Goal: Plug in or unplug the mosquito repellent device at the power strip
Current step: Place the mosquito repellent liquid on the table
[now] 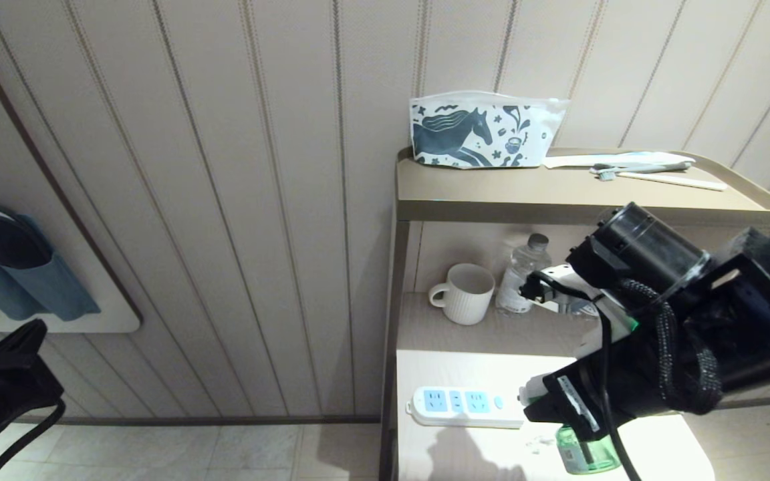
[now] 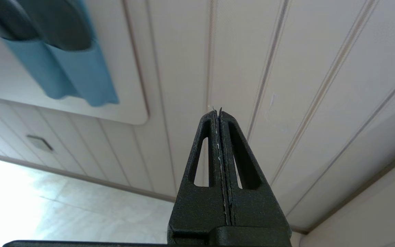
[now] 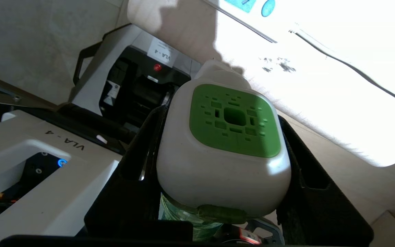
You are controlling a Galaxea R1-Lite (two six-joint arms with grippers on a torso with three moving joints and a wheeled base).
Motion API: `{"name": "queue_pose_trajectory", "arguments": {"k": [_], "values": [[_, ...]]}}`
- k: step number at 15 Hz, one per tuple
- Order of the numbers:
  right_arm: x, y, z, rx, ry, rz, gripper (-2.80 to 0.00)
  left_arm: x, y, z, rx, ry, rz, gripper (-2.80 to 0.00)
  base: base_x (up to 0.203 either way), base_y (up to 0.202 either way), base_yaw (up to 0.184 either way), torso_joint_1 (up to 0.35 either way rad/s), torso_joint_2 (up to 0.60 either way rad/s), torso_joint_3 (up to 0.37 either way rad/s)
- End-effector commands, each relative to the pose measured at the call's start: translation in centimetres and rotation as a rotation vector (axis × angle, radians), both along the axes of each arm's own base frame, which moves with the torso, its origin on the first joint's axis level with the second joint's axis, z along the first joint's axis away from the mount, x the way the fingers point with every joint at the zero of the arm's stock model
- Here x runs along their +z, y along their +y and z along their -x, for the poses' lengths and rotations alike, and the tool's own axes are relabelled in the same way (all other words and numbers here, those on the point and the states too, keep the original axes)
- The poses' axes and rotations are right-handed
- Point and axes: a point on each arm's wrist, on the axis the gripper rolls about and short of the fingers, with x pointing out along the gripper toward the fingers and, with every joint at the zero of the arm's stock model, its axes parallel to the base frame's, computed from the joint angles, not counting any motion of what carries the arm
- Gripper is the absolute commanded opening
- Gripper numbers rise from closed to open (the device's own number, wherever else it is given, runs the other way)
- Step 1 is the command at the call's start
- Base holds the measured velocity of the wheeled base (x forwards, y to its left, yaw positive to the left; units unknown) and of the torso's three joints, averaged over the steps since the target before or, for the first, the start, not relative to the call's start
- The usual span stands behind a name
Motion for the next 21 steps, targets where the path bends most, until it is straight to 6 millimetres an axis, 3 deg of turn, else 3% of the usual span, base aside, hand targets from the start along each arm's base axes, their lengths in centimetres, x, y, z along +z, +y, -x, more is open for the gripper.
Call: {"name": "queue_pose_trajectory", "arguments": {"k": [1, 6, 9, 14, 21], "values": [[0.3, -0.5, 0.7, -0.002, -0.007, -0.009, -2.80, 1.0, 0.4, 4.9, 0.003, -0.076, 0.001, -2.80, 0.000, 0.000, 0.000, 0.000, 0.00, 0.000], [-0.7, -0.9, 0.8, -0.011, -0.010, -0.011, -2.80, -2.6, 0.8, 11.9, 0.022, 0.011, -0.004, -2.80, 0.000, 0.000, 0.000, 0.000, 0.00, 0.000], [-0.9, -0.8, 0.8, -0.011, -0.020, -0.020, -2.80, -4.8, 0.7, 14.5, 0.001, 0.033, -0.036, -2.80, 0.000, 0.000, 0.000, 0.000, 0.00, 0.000], [-0.5, -1.2, 1.3, -0.012, -0.033, -0.031, -2.80, -5.7, 0.3, 15.9, -0.152, 0.033, -0.143, -2.80, 0.000, 0.000, 0.000, 0.000, 0.00, 0.000], [-0.2, -2.4, 2.7, -0.015, -0.077, -0.060, -2.80, -7.1, 0.2, 15.4, -0.212, 0.038, -0.085, -2.80, 0.000, 0.000, 0.000, 0.000, 0.00, 0.000]]}}
